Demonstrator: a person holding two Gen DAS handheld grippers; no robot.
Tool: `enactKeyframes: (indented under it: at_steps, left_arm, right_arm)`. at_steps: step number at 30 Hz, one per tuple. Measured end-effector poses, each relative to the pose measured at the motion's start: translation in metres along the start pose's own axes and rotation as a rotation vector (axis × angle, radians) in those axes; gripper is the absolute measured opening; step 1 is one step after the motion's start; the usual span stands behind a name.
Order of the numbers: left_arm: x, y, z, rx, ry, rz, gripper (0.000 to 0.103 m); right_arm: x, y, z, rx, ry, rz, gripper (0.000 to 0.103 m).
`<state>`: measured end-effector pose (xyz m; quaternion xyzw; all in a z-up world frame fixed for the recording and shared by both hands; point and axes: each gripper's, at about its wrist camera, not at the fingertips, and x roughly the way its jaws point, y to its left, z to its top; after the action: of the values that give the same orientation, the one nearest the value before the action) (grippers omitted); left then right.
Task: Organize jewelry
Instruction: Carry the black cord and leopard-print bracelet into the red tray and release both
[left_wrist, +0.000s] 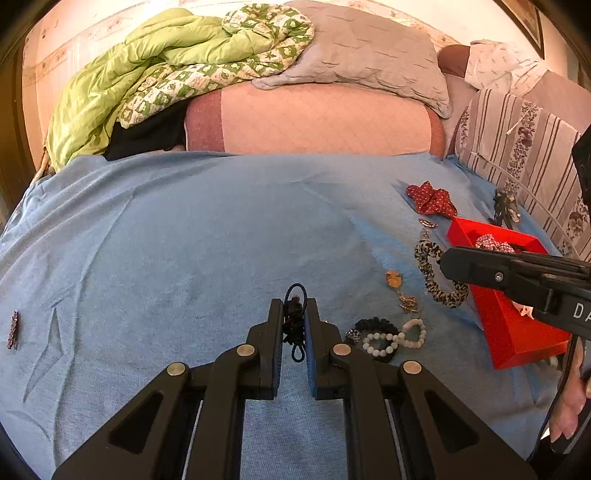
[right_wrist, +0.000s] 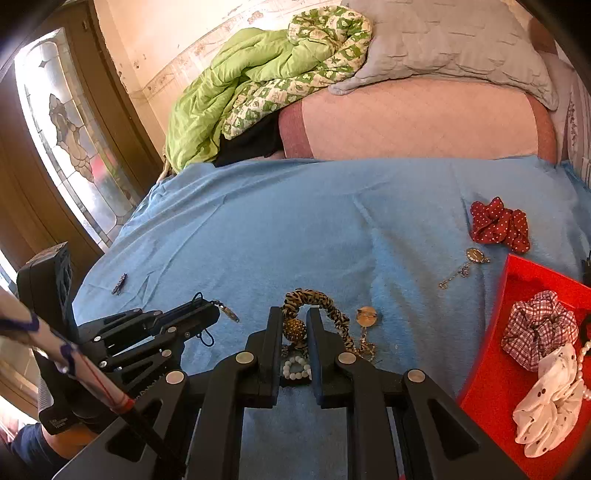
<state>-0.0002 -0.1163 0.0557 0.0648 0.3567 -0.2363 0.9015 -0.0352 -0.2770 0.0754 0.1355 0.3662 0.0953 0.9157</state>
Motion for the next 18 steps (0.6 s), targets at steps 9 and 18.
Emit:
enactKeyframes:
  at_steps: [9, 18]
  left_arm:
    - [-0.002, -0.012, 0.001, 0.025, -0.006, 0.008, 0.01]
    - [-0.002, -0.024, 0.002, 0.044, -0.007, 0.011, 0.01]
  right_arm:
    - [-0.013, -0.007, -0.002, 0.01, -0.016, -0.01, 0.014]
    - [-0.025, -0.013, -0.003, 0.017, -0.03, -0.018, 0.014]
